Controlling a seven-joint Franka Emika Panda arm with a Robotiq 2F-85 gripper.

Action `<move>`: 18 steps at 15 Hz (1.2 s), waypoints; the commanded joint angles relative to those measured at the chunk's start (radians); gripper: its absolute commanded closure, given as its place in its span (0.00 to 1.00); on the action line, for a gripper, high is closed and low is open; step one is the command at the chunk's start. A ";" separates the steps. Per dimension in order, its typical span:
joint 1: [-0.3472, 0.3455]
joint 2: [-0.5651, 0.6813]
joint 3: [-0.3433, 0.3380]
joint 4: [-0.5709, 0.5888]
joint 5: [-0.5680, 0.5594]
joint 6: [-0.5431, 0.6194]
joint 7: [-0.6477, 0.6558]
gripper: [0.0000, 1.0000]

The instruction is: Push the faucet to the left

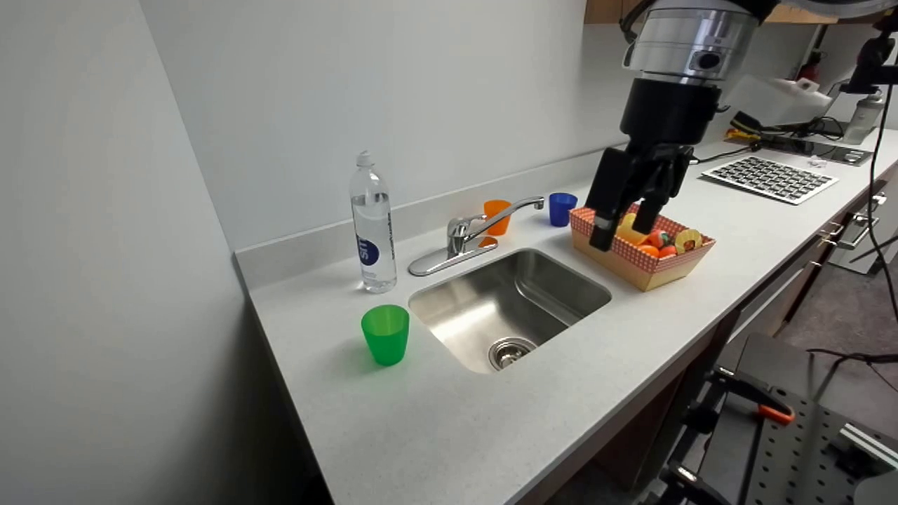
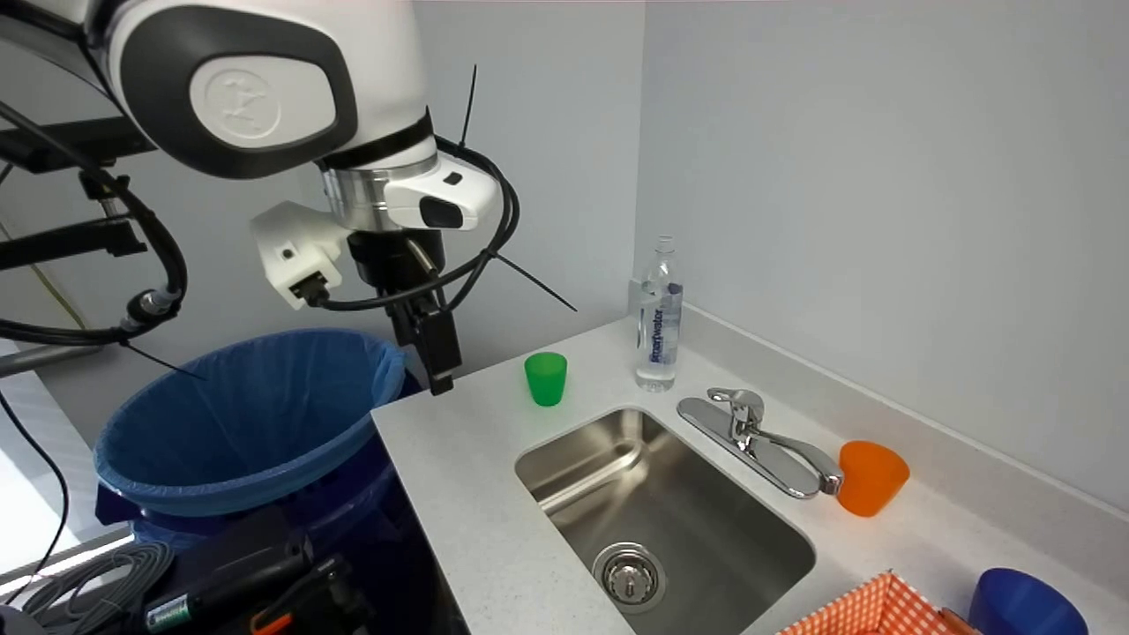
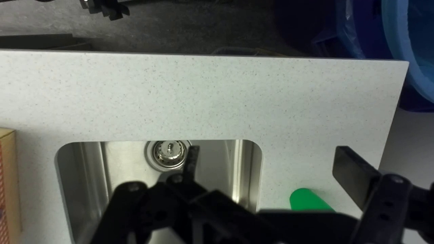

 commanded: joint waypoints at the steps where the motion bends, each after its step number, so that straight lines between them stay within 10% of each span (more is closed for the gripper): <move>1: -0.037 0.084 -0.007 0.059 -0.036 0.032 0.009 0.00; 18: -0.137 0.423 -0.079 0.437 -0.112 0.084 0.065 0.00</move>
